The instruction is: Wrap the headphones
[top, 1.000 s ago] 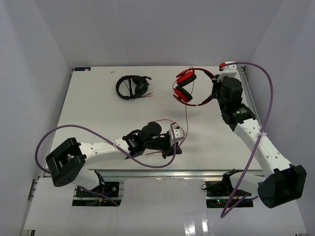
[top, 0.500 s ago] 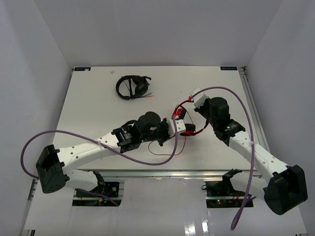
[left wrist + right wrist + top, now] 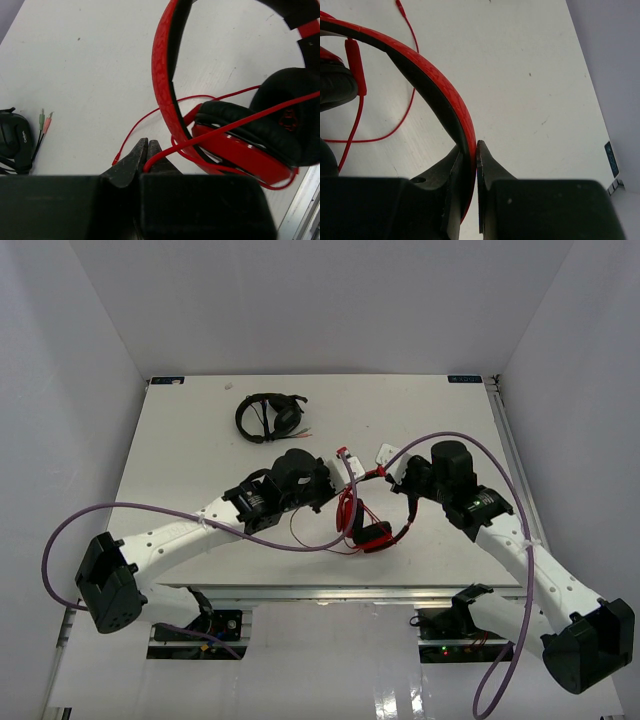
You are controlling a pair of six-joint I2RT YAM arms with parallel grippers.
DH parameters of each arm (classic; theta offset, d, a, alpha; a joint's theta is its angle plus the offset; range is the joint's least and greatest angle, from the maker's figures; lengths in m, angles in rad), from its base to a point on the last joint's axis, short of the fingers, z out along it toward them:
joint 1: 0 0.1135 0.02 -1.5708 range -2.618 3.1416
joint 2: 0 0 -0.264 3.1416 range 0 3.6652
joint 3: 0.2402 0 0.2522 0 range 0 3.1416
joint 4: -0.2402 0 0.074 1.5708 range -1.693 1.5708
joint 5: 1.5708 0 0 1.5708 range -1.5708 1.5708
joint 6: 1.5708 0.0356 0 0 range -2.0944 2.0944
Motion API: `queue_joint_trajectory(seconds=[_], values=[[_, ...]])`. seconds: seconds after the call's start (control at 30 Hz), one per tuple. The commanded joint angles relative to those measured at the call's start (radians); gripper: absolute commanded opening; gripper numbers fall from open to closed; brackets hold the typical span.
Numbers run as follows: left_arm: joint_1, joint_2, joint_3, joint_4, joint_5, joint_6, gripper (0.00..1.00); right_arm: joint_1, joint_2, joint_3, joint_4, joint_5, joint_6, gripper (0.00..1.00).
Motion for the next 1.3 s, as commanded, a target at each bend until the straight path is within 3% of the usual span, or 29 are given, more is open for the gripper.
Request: queue_joint_trajectory(seconds=[0.0,0.13,0.43,1.03,1.27], values=[[0.060,-0.022,-0.003,0.077,0.043,-0.031,0.00,-0.008,-0.039,0.091,-0.091,-0.157,0.016,0.08],[0.093,-0.046,-0.057,0.116,0.087,-0.053,0.05,-0.025,-0.040,0.133,-0.137,-0.260,0.052,0.08],[0.104,-0.087,-0.109,0.171,0.206,-0.121,0.32,-0.086,-0.007,0.212,-0.172,-0.418,0.169,0.08],[0.130,-0.166,-0.388,0.464,0.322,-0.220,0.36,-0.291,0.071,0.427,-0.172,-0.692,0.462,0.08],[0.132,-0.108,-0.488,0.707,0.365,-0.297,0.40,-0.336,0.081,0.470,-0.160,-0.704,0.548,0.08]])
